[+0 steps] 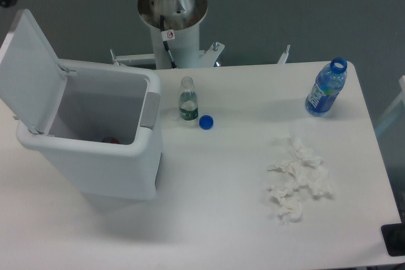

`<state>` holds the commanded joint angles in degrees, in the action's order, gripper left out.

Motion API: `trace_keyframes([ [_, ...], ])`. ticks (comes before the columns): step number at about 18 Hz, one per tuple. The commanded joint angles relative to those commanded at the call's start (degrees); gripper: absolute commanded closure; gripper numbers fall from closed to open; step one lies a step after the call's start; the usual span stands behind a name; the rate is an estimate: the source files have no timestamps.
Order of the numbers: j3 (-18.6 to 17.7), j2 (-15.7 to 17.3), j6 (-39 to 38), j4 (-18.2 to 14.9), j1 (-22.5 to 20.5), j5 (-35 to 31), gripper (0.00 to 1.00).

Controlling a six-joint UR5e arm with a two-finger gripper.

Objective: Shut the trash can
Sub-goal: 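Move the gripper behind the raised lid of the trash can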

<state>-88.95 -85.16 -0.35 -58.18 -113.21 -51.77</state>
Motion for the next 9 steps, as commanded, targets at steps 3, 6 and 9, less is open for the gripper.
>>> trace_keyframes([
  [3, 0.0, -0.79, 0.09, 0.09, 0.79, 0.0, 0.0],
  [6, -0.09, -1.41, 0.62, 0.09, 0.88, -0.09, 0.0],
  [9, -0.78, -1.41, 1.67, 0.26, 0.79, -0.61, 0.0],
])
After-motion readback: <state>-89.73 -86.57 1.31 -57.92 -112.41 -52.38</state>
